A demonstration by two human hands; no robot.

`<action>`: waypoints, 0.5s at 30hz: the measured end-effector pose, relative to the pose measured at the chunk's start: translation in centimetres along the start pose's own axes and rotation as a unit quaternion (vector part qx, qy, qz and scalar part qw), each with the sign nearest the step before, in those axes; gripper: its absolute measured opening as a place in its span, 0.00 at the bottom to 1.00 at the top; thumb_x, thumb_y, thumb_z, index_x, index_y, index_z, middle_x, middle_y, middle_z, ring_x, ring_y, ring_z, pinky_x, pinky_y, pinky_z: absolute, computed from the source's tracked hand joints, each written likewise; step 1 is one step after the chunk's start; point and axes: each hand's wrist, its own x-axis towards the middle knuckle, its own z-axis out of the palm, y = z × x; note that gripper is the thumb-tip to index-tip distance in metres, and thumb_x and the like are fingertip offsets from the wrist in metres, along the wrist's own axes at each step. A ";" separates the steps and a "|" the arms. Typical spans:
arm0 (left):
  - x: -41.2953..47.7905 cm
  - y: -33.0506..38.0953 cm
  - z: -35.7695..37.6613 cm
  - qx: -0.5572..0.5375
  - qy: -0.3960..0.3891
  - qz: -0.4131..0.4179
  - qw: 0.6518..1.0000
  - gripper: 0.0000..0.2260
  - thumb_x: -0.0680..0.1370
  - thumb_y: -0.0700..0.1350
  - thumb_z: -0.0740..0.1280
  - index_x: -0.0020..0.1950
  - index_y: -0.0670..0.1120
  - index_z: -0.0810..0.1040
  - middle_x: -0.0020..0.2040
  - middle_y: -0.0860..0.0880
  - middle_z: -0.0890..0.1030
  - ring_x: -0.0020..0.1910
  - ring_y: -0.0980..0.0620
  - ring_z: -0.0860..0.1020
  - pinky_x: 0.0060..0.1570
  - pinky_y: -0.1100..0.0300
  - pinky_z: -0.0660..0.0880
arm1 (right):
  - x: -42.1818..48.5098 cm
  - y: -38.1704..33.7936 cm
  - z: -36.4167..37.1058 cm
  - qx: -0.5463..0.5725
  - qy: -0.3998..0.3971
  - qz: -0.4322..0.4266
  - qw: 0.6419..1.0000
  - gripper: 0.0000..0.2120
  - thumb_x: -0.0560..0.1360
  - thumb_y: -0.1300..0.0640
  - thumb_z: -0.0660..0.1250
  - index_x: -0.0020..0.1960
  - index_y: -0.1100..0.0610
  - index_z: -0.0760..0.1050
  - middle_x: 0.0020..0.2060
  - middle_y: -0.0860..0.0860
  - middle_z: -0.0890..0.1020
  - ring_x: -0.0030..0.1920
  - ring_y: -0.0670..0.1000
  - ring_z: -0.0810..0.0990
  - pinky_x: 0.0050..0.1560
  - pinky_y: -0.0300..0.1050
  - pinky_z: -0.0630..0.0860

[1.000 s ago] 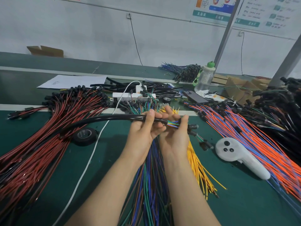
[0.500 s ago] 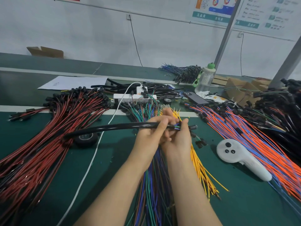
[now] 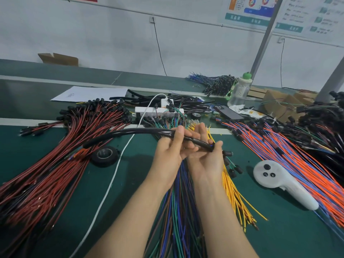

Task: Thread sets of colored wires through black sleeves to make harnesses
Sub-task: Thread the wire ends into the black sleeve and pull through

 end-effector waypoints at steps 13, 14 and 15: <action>1.2 9.8 0.0 0.527 -0.104 -0.095 0.838 0.14 0.79 0.53 0.61 0.43 0.44 0.78 0.38 0.50 0.84 0.32 0.57 0.79 0.35 0.64 0.77 | 0.0 -5.2 5.5 0.106 -0.057 -0.054 0.991 0.20 0.83 0.48 0.52 0.39 0.60 0.66 0.26 0.55 0.77 0.29 0.52 0.82 0.40 0.49 0.81; 1.6 10.8 0.9 0.575 -0.089 0.018 0.813 0.12 0.78 0.54 0.62 0.44 0.47 0.78 0.41 0.54 0.83 0.40 0.58 0.79 0.44 0.62 0.76 | 0.0 -6.0 7.0 0.104 -0.067 -0.055 0.991 0.19 0.83 0.49 0.52 0.39 0.60 0.67 0.25 0.55 0.76 0.28 0.52 0.82 0.37 0.47 0.82; 2.1 11.6 2.3 0.625 -0.087 0.115 0.767 0.10 0.77 0.56 0.62 0.48 0.51 0.77 0.48 0.57 0.81 0.49 0.58 0.78 0.53 0.60 0.73 | 0.0 -6.8 8.4 0.090 -0.076 -0.054 0.992 0.19 0.83 0.50 0.52 0.40 0.60 0.67 0.24 0.55 0.76 0.27 0.52 0.81 0.34 0.47 0.82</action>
